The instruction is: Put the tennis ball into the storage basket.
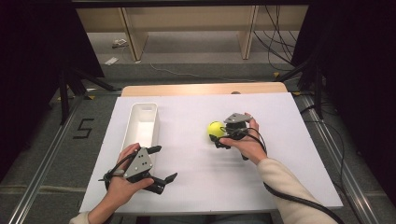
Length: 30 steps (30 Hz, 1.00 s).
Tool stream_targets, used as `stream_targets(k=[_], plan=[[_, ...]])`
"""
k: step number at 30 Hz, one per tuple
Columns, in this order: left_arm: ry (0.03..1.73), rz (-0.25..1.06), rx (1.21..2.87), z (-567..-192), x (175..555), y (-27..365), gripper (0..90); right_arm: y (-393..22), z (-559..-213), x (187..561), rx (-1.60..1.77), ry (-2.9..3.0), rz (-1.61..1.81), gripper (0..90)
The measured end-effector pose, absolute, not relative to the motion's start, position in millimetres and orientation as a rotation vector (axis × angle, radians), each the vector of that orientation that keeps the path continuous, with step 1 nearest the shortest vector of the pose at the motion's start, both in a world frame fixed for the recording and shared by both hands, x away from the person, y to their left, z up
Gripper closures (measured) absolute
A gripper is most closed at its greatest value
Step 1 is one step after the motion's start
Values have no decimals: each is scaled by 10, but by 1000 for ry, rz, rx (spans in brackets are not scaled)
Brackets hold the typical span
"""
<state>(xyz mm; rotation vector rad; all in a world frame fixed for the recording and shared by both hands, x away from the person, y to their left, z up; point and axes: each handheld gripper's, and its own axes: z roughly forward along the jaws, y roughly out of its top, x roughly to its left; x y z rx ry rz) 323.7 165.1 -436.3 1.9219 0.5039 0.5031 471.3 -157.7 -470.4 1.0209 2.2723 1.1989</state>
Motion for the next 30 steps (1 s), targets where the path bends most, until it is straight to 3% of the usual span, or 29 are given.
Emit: stream_targets(k=[30], plan=[[502,502,1925,-4361,3230,1652,0,-1420,-4894,4902,1079,2291,1124,115]])
